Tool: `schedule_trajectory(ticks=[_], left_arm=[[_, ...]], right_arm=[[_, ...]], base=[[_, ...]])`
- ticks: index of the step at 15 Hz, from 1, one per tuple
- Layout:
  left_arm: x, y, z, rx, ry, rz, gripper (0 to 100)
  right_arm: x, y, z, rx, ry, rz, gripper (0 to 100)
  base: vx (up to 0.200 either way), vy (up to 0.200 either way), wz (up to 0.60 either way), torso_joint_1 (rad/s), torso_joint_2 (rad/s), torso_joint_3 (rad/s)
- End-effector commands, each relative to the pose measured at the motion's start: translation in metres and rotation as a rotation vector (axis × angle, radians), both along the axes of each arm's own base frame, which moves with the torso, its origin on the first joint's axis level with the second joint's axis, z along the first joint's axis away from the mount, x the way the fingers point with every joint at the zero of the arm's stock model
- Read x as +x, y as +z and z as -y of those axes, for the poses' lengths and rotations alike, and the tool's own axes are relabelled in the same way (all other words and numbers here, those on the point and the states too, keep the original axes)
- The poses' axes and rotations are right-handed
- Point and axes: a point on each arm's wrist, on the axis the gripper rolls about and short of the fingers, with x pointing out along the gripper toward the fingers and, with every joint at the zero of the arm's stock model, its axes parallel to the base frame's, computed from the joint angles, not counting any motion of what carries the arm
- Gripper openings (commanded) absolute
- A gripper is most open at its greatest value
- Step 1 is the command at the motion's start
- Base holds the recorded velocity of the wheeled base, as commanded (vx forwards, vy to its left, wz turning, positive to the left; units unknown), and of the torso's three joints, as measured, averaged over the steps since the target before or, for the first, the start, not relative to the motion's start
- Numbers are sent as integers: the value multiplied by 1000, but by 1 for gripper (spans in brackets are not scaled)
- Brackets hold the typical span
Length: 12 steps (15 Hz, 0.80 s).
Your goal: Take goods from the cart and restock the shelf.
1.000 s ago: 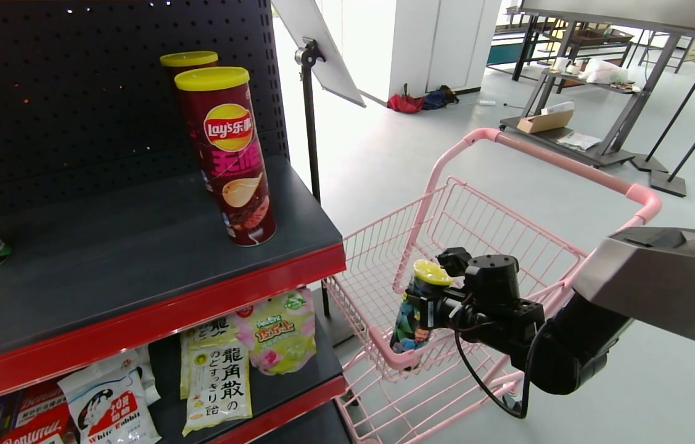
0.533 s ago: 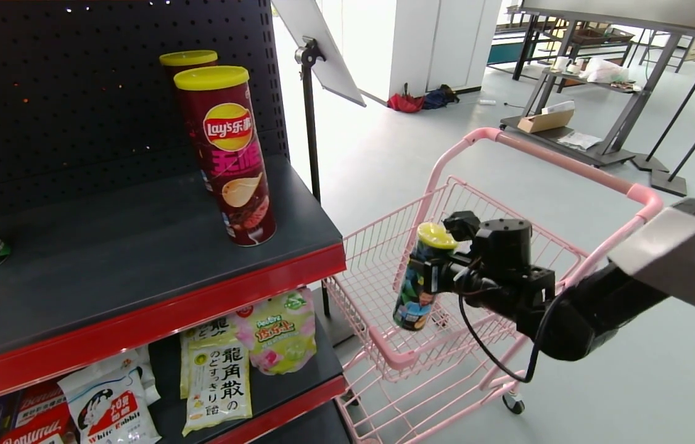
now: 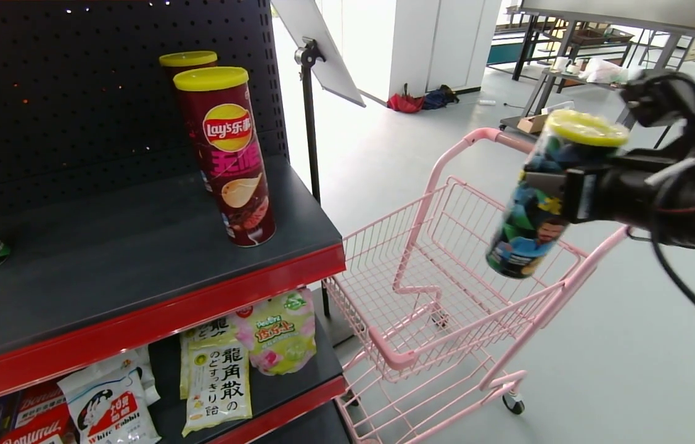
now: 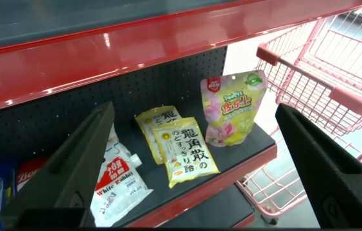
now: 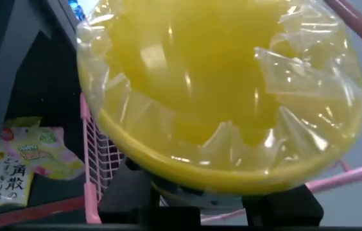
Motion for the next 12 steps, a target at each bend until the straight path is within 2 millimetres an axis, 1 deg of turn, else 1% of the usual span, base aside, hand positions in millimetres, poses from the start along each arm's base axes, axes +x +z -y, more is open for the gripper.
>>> schedule_trajectory(ticks=[1,2,3,5,7,9,11,12], left_arm=[[0,0,0,0,0,0,100],[0,0,0,0,0,0,100],[0,0,0,0,0,0,100],[0,0,0,0,0,0,100],[0,0,0,0,0,0,100],[0,0,0,0,0,0,100],[0,0,0,0,0,0,100],[0,0,0,0,0,0,100]], right_arm=[[-131,-9,68,-41,-110,41,0],[-157,-18,80,-95,-153,31,0],[-176,-24,87,-108,-190,24,0],[-193,-39,93,-115,-269,26,0],[-203,-43,94,-110,-285,46,0],[-206,-52,95,-115,-287,36,0],[-206,-55,95,-122,-287,25,0],[-205,-55,95,-125,-285,26,0]], base=[[0,0,0,0,0,0],[0,0,0,0,0,0],[0,0,0,0,0,0],[0,0,0,0,0,0],[0,0,0,0,0,0],[0,0,0,0,0,0],[0,0,0,11,-25,-18],[0,0,0,95,-295,-173]])
